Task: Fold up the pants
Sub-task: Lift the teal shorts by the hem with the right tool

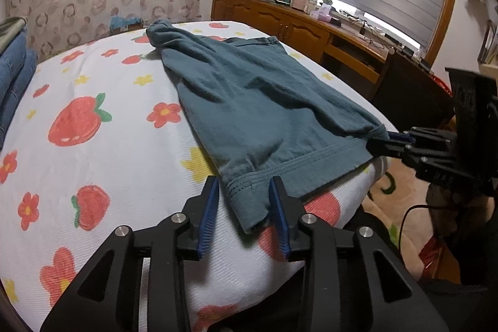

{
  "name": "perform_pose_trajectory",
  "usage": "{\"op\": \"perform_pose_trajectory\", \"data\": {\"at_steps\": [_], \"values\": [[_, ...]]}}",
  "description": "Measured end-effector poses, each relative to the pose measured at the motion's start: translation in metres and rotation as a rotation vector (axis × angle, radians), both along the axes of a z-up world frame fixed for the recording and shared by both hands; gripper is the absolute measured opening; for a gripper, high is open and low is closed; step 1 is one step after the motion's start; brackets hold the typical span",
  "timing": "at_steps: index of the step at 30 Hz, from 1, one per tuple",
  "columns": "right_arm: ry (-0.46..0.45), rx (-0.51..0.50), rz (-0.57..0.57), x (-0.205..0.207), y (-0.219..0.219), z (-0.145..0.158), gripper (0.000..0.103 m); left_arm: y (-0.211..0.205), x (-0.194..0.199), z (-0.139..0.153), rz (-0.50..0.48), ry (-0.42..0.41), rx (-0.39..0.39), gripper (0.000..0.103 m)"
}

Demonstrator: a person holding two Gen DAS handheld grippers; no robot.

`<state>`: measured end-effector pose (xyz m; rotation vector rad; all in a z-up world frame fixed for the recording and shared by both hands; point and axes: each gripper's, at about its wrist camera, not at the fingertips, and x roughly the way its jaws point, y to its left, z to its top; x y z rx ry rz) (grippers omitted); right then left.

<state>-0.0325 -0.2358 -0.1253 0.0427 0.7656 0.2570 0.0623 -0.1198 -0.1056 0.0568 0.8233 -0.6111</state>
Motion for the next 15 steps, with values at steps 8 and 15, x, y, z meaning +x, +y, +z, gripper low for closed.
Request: {"op": "perform_pose_trajectory", "data": {"at_steps": [8,15], "values": [[-0.032,0.063,0.019,0.002,-0.001,0.007,0.011,-0.001,-0.003,0.012,-0.024,-0.016,-0.022,0.012],[-0.164,0.095,0.036,0.005,-0.005,0.061,0.011,0.022,-0.006,0.09,0.006,-0.145,-0.155,0.011]]}}
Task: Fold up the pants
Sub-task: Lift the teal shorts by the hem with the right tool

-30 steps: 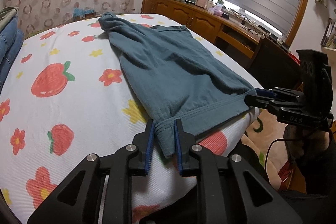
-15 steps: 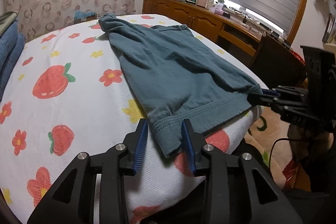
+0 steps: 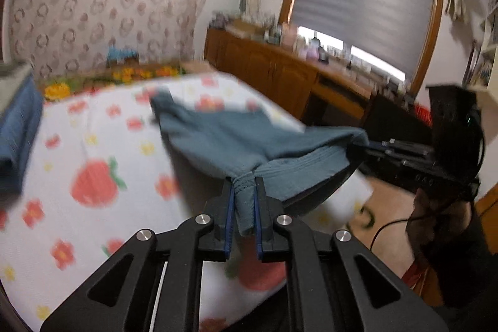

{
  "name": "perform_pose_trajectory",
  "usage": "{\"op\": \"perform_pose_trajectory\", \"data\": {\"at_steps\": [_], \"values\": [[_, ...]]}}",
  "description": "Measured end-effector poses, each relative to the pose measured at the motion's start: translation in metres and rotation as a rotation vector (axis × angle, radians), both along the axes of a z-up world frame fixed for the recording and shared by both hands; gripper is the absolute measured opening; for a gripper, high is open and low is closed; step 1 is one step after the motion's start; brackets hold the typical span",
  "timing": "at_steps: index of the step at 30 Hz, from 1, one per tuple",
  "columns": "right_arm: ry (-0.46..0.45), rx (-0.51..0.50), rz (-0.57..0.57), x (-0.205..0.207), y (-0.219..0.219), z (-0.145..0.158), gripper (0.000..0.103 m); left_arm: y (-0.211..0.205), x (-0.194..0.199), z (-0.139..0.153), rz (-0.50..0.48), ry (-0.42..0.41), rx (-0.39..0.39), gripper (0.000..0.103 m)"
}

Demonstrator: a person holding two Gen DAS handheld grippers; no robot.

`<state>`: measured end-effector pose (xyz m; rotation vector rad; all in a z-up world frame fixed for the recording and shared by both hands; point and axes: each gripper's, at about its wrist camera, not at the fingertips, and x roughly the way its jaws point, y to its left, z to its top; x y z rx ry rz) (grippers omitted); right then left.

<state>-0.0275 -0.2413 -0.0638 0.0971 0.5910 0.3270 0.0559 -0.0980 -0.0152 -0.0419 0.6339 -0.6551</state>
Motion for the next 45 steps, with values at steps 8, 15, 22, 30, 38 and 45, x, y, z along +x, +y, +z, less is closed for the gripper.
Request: {"op": "perform_pose_trajectory", "data": {"at_steps": [8,15,22,30,38,45], "values": [[-0.219,-0.002,0.061,-0.003,0.015,0.097,0.011,0.03,-0.013,0.096,0.051,-0.201,-0.056,0.011],[-0.302,-0.025,0.122,0.001,0.04,0.142,0.011,0.057,-0.008,0.118,0.118,-0.266,-0.041,0.012],[-0.27,-0.042,0.152,0.047,0.05,0.135,0.011,0.068,0.019,0.106,0.177,-0.264,0.005,0.012],[-0.241,-0.086,0.177,0.113,0.056,0.15,0.011,0.077,0.06,0.098,0.213,-0.248,0.033,0.011],[-0.21,-0.088,0.197,0.178,0.063,0.155,0.011,0.079,0.106,0.092,0.238,-0.209,0.054,0.012],[-0.198,-0.1,0.206,0.236,0.063,0.162,0.011,0.073,0.152,0.095,0.253,-0.203,0.069,0.011]]}}
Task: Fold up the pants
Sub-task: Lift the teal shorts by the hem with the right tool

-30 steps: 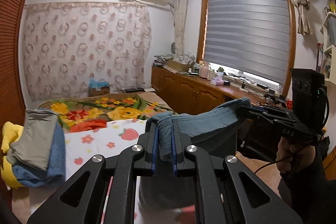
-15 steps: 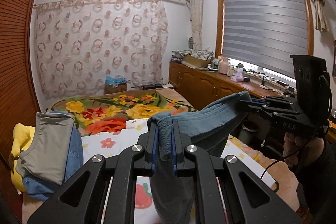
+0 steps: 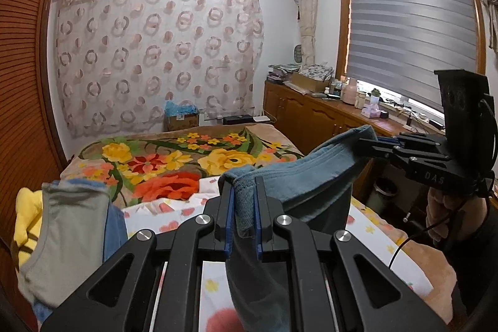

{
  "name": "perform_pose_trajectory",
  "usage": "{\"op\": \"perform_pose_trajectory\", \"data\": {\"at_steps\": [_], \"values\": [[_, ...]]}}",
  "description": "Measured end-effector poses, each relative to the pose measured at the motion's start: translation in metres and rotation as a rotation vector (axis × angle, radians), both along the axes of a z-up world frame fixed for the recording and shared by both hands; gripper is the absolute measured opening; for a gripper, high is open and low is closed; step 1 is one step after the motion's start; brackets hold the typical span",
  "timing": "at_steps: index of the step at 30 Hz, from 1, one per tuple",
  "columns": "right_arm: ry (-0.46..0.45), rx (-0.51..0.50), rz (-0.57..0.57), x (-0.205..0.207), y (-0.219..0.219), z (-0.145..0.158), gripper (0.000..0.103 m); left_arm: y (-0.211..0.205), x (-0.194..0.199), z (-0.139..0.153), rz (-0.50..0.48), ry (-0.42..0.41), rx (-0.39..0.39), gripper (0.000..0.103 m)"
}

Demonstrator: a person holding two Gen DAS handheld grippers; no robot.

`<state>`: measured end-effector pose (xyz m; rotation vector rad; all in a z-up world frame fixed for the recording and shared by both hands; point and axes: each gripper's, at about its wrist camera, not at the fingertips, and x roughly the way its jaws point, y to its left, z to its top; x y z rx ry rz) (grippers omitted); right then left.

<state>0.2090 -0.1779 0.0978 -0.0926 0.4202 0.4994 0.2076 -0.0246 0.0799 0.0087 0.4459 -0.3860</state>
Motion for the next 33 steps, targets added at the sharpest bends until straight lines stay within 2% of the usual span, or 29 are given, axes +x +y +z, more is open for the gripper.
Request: {"op": "perform_pose_trajectory", "data": {"at_steps": [6,12,14,17,23,31,33], "values": [[-0.036,-0.046,-0.001,0.052,0.009,0.026,0.011,-0.005,0.04,0.021,0.034,-0.035,0.058,0.012],[-0.09,-0.035,-0.008,0.059,0.017,0.043,0.011,0.001,0.036,0.04,0.05,-0.087,0.059,0.012],[-0.074,-0.042,-0.004,0.055,0.021,0.035,0.011,0.002,0.03,0.034,0.044,-0.073,0.077,0.012],[-0.021,-0.074,0.002,0.042,0.028,0.007,0.011,0.004,0.018,0.011,0.032,-0.027,0.09,0.012],[0.091,-0.129,0.02,0.013,0.045,-0.036,0.011,0.006,-0.026,-0.035,0.014,0.039,0.073,0.012],[0.154,-0.115,0.013,-0.04,0.056,-0.049,0.011,0.006,-0.084,-0.055,-0.019,0.059,0.072,0.012],[0.172,-0.102,0.012,-0.047,0.047,-0.049,0.011,0.007,-0.097,-0.06,-0.024,0.07,0.068,0.012]]}}
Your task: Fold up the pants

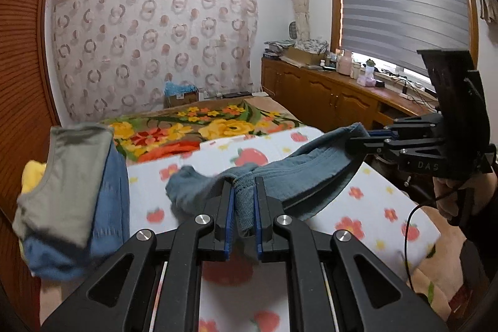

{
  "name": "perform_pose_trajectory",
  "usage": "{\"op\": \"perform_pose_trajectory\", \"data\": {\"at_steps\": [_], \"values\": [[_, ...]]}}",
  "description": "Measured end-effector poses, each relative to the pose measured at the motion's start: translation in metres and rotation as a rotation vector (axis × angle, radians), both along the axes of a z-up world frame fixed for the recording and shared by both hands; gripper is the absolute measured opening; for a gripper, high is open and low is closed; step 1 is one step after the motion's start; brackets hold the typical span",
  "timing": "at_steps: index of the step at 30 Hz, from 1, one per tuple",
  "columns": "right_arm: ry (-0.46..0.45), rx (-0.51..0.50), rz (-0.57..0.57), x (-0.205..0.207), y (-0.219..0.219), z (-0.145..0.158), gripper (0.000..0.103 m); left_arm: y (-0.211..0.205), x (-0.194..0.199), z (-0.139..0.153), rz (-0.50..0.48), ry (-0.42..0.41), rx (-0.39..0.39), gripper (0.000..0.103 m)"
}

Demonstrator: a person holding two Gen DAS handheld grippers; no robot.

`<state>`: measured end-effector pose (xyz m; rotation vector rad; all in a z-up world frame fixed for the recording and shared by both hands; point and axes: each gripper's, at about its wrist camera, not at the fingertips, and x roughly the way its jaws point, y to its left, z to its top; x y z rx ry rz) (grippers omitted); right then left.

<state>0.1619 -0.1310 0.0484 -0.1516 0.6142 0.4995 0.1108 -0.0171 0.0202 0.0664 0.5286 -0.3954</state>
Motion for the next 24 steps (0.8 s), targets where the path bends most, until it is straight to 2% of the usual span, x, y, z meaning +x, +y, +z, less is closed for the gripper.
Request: {"op": "perform_pose_trajectory", "data": {"at_steps": [10,24], "values": [[0.086,0.025,0.006,-0.053,-0.011,-0.031,0.011,0.008,-0.052,-0.049,-0.02,0.116,-0.024,0.012],[0.177,0.078,-0.017,-0.08,-0.015,-0.065,0.011,0.012,-0.076,-0.099,-0.016,0.225,-0.038,0.012]]}}
